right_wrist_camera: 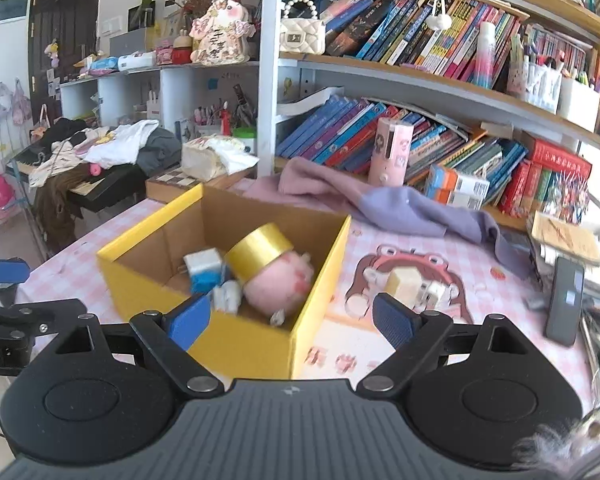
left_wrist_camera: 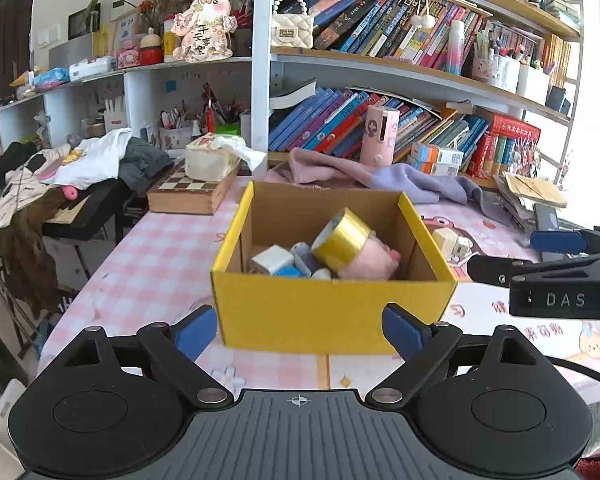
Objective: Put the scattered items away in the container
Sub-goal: 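Open both grippers and withdraw both tools up from the yellow box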
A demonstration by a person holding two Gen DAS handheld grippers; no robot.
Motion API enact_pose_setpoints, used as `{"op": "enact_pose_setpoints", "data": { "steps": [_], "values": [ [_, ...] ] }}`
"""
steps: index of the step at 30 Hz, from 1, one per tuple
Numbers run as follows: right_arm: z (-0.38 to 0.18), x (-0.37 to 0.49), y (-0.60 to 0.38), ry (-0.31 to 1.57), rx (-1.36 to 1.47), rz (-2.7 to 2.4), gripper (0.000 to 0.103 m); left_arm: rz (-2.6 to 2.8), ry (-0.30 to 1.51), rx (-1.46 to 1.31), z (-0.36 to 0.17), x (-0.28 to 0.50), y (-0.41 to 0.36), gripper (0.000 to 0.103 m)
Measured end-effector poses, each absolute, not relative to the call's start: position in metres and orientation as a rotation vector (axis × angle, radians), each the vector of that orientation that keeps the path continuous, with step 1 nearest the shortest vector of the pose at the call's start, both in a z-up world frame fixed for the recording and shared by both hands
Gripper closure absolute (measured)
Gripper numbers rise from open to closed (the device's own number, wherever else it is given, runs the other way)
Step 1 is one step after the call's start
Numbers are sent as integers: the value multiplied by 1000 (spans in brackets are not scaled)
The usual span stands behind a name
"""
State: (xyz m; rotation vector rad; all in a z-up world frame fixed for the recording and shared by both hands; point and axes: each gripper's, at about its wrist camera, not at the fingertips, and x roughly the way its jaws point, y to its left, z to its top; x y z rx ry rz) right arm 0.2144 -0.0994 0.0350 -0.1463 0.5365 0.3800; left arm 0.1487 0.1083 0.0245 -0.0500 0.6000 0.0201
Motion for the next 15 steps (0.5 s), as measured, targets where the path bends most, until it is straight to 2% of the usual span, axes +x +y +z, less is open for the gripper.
{"op": "enact_pose_setpoints", "data": {
  "steps": [15],
  "values": [
    [11,150,-71,591,-176,447,14,86,663,-19,7,95,113,7]
  ]
}}
